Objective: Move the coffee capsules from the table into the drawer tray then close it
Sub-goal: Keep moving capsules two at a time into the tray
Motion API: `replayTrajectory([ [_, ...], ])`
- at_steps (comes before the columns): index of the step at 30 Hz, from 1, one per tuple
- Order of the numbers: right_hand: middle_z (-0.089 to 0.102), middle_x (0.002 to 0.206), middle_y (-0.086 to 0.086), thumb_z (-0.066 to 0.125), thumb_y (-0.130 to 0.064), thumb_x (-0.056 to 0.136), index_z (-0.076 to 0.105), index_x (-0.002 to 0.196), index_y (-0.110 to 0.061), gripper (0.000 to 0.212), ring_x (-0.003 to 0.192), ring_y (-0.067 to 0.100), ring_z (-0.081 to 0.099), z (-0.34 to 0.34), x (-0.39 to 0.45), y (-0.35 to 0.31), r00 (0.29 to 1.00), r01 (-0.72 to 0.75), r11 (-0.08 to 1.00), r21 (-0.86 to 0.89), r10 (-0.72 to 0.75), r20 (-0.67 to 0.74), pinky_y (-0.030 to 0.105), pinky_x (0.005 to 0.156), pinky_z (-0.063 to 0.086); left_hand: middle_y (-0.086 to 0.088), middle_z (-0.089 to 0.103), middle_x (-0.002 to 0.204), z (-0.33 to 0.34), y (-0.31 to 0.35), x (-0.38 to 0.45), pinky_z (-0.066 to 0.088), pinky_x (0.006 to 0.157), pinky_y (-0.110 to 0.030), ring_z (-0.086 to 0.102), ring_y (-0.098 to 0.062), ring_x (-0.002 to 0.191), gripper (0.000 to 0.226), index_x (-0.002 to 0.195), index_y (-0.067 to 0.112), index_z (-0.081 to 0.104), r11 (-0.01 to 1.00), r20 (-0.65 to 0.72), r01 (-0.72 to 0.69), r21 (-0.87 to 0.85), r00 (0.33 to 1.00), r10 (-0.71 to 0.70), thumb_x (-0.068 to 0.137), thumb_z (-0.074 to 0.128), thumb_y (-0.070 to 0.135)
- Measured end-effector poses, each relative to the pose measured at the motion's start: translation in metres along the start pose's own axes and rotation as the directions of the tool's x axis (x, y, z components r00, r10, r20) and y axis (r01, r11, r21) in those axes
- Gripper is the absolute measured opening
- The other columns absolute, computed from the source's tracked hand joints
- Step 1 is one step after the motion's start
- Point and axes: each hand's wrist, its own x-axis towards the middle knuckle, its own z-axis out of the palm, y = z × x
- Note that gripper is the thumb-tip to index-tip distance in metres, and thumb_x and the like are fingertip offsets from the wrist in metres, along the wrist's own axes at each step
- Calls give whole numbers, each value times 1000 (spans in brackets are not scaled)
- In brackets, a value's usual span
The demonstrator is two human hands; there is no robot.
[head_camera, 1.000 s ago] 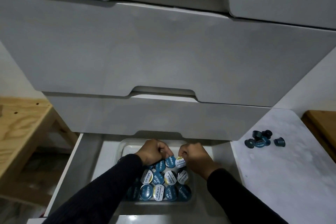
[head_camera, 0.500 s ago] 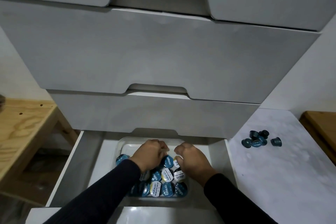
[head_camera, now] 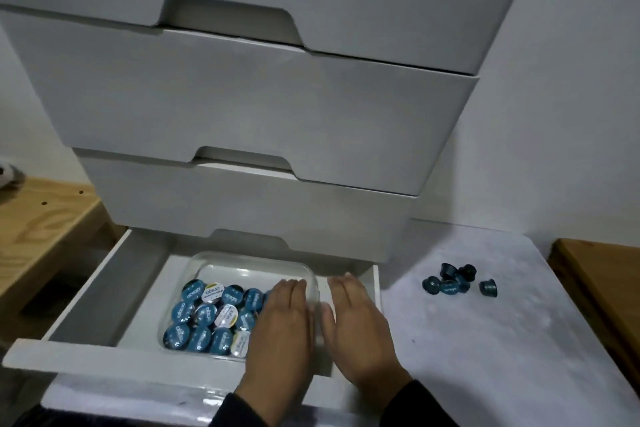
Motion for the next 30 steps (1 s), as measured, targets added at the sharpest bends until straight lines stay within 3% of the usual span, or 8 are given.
replayTrajectory([
  [2, 72, 98, -3, 46, -37, 78, 67, 100, -20, 34, 89, 10, 69, -15, -10, 23, 1000, 5, 1000, 4, -5, -19, 21, 72, 55, -4, 34, 146, 6, 25, -4, 30, 110, -23, 32, -15, 136, 50, 142, 15, 29, 998, -32, 31, -62, 999, -33, 95, 44, 25],
  [6, 70, 96, 1, 38, -33, 77, 66, 101, -15, 40, 89, 13, 68, -48, -29, 88, 999, 2, 1000, -1, -2, -42, 19, 70, 54, -8, 64, 112, 35, 86, -8, 52, 84, -24, 63, -20, 104, 46, 117, 9, 59, 992, -113, -73, -101, 992, 62, 74, 74, 15],
  [12, 68, 103, 9, 57, -22, 79, 63, 109, -7, 34, 94, 22, 67, -59, -51, 186, 997, -81, 996, 32, 81, -8, 26, 68, 55, -5, 53, 129, 72, 169, -6, 38, 95, -19, 51, -17, 119, 37, 132, 13, 47, 965, -115, -82, -250, 992, 54, 96, 43, 21],
  [17, 51, 131, 10, 47, -21, 92, 46, 130, -9, 41, 121, 24, 48, -55, -53, 241, 970, -225, 971, 77, 216, 108, 34, 97, 42, -6, 55, 131, 110, 194, 15, 33, 101, -18, 51, -17, 120, 35, 130, 12, 50, 952, -3, -28, -305, 1000, 28, 95, 45, 18],
  [24, 52, 132, 11, 48, -16, 92, 47, 130, -8, 40, 120, 25, 50, -23, -23, 285, 932, -322, 930, 174, 280, 231, 29, 103, 35, -8, 58, 127, 161, 197, 68, 36, 99, -21, 53, -19, 118, 33, 124, 9, 55, 933, 123, 91, -349, 991, -50, 92, 47, 11],
  [26, 56, 126, 15, 52, -12, 88, 51, 127, -6, 39, 114, 30, 54, -14, -13, 293, 936, -316, 927, 202, 270, 226, 33, 99, 40, -8, 64, 113, 171, 197, 86, 41, 90, -23, 57, -21, 106, 26, 112, 8, 62, 920, 157, 103, -379, 987, -46, 91, 47, 8],
  [28, 62, 116, 18, 53, -9, 83, 56, 121, -4, 38, 104, 36, 59, -4, -2, 301, 944, -304, 923, 238, 258, 206, 36, 91, 47, 0, 64, 89, 183, 198, 103, 43, 71, -21, 58, -16, 83, 21, 85, 21, 63, 907, 167, 109, -407, 985, -44, 85, 48, 8],
  [30, 65, 109, 19, 51, -10, 77, 60, 115, -2, 40, 98, 37, 62, 6, 10, 310, 943, -313, 910, 273, 264, 205, 36, 86, 50, 9, 52, 66, 194, 201, 117, 32, 54, -11, 49, -6, 63, 25, 61, 31, 43, 908, 142, 125, -400, 987, -73, 77, 47, 13],
])
